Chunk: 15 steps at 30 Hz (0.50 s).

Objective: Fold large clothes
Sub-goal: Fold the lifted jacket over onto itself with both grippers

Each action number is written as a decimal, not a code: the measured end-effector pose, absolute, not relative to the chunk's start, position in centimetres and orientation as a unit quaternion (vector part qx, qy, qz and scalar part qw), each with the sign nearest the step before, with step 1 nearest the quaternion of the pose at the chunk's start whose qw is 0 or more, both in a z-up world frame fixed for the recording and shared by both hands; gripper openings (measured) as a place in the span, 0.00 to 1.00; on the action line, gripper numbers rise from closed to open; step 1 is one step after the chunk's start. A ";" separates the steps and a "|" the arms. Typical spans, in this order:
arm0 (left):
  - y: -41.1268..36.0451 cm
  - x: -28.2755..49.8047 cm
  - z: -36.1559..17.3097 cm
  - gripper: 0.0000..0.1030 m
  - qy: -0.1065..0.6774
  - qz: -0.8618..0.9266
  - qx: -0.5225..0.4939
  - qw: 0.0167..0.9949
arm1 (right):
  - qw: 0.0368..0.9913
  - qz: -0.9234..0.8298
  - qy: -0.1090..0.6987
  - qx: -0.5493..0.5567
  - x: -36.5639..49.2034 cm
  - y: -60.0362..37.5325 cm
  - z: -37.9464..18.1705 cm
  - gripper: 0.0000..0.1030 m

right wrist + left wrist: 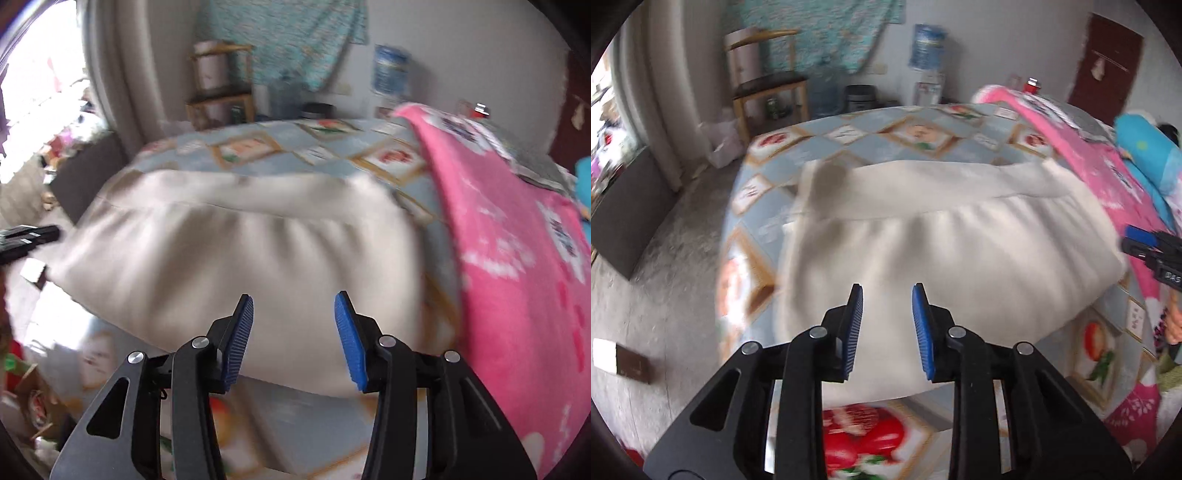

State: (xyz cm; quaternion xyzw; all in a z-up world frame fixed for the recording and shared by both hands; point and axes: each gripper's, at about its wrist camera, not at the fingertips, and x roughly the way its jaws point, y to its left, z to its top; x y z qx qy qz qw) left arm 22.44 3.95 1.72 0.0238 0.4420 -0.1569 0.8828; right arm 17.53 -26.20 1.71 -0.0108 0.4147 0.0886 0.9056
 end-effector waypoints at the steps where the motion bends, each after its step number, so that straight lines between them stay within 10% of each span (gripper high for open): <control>1: 2.1 22.4 1.5 0.26 0.444 -0.171 0.029 0.879 | 0.904 0.107 0.413 -0.013 17.9 -24.6 1.4 0.43; 15: -3.4 24.0 -0.8 0.26 0.441 -0.176 0.046 0.879 | 0.895 0.114 0.430 -0.006 22.3 -21.6 -1.2 0.43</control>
